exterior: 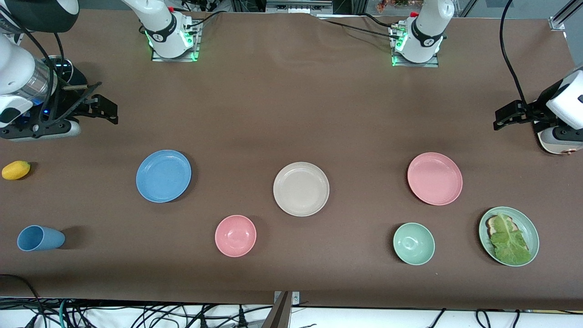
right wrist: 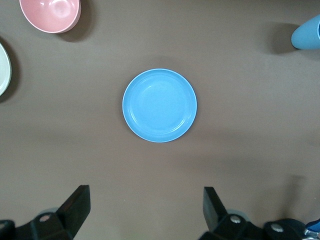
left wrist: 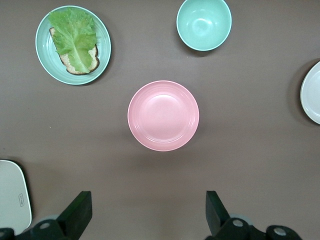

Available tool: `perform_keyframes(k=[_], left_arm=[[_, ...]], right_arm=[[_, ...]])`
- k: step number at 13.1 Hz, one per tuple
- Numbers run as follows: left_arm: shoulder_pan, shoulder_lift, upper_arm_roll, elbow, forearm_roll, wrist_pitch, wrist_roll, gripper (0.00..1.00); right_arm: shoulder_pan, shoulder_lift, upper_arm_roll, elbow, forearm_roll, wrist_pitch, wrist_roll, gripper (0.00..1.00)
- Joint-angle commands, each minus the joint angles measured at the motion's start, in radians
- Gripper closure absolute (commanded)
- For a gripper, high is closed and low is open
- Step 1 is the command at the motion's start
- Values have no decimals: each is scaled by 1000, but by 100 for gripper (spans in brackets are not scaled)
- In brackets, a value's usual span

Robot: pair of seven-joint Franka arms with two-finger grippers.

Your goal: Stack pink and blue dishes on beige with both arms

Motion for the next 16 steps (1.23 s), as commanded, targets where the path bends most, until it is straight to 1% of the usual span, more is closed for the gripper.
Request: perform_keyframes(k=[1,13,14,16], left_arm=[[1,-1,-2,5,-9,3,10,0],[15,7,3,9,5,3,-3,0],[15,16,4,9,7,5,-3,0],[15,66,6,9,0,23,-5,0]], right_arm=[[-3,4,2,14,-8,-1,4,0],[-11,6,0,14,-5,-1,6,0],[-23,7,0,14,-1,-1,-2,0],[-29,7,0,14,-2,1,-4,0]])
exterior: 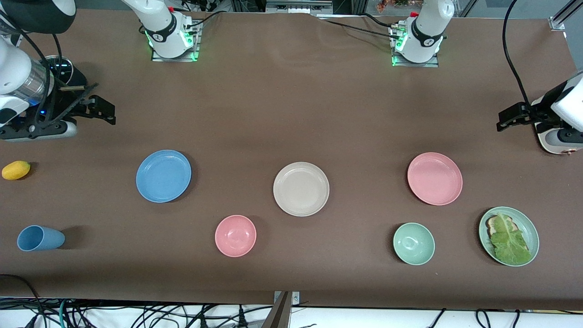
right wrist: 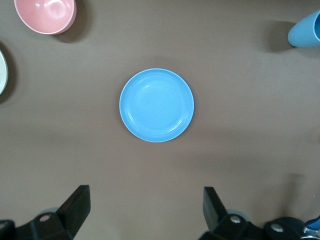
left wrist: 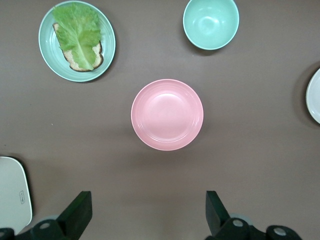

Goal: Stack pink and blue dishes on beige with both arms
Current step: 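Reach the left gripper to the pink plate while the right gripper reaches the blue plate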

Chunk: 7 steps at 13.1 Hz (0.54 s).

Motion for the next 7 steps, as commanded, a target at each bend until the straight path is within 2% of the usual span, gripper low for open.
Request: perform_keyframes(k=[1,3,7], left_arm=[[9,75,-2,10,3,27,-4,0],[38,200,-2,12,6,27,-3,0],[41,317,-4,27,8,60,10,0]], right_arm=[[-14,7,6,14,-2,0,-2,0],[-22,12,4,14,1,0,-6,0],[-28,46,6,15,4,3,3,0]])
